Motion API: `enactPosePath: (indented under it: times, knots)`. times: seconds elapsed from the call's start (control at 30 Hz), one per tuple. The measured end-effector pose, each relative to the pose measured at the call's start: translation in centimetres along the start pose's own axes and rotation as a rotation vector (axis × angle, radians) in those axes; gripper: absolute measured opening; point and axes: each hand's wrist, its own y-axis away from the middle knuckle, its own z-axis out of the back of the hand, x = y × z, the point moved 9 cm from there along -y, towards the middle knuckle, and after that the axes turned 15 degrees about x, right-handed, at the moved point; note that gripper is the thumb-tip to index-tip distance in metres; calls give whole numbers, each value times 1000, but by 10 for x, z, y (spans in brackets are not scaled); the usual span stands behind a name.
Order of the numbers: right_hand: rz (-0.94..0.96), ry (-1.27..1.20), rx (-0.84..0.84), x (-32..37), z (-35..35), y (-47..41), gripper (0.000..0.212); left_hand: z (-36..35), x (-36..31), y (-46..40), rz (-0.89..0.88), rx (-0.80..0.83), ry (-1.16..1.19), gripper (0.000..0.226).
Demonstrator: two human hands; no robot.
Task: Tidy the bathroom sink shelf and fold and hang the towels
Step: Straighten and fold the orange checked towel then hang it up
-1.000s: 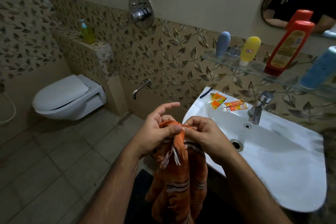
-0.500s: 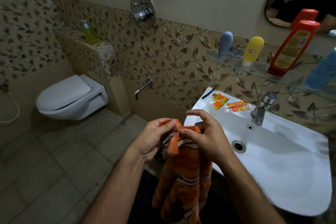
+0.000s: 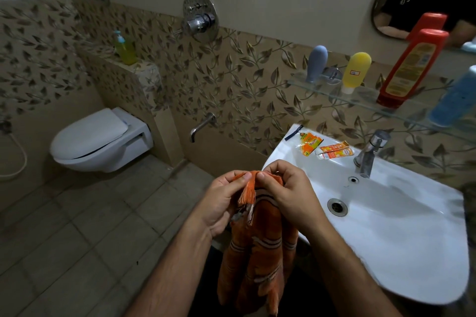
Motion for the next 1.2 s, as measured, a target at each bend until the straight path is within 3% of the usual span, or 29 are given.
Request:
enactPosePath:
  times: [0.27, 0.33, 0.47, 0.9, 1.2]
  knots:
    - [-35, 50, -136, -9, 6, 4, 14, -5, -3, 2, -46, 38, -4, 23]
    - [-41, 68, -142, -10, 5, 4, 8, -7, -4, 2, -58, 40, -19, 25]
    - [-37, 142, -135, -4, 1, 5, 19, -8, -7, 3, -82, 22, -53, 27]
    - [-4, 266, -111, 6, 0, 6, 21, -10, -13, 8, -74, 56, -144, 22]
    - [41, 409, -179, 12, -6, 10, 18, -10, -7, 6, -77, 63, -24, 24]
